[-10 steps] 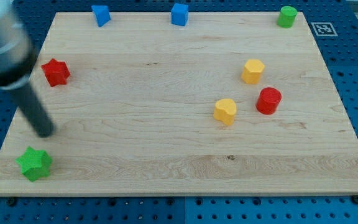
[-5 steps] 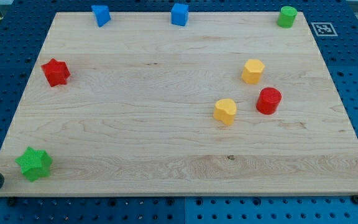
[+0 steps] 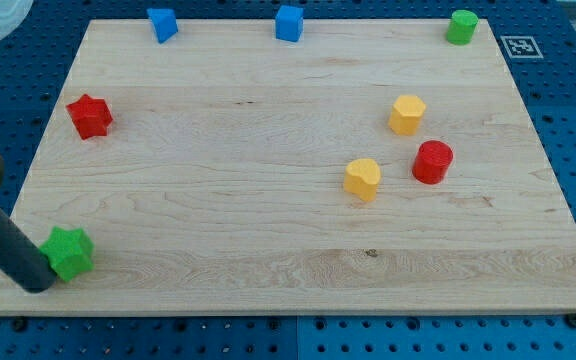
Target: Slide the green star to the center
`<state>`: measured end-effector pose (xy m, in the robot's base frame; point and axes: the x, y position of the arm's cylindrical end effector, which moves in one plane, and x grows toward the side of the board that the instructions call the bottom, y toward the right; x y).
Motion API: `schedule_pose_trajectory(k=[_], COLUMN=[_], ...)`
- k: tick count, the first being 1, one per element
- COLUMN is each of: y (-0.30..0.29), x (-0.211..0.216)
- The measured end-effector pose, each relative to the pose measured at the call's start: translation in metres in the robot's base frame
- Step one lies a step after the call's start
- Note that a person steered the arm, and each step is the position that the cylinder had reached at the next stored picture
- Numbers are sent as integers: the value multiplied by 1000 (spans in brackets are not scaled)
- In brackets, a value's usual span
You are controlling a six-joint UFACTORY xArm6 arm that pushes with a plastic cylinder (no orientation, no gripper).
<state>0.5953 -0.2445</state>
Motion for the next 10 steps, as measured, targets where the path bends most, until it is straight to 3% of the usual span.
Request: schedule_pose_trajectory(k=[1,6,8,9,10], y=[3,141,67,47,67], x=[-14,-89,-88,-109,-113])
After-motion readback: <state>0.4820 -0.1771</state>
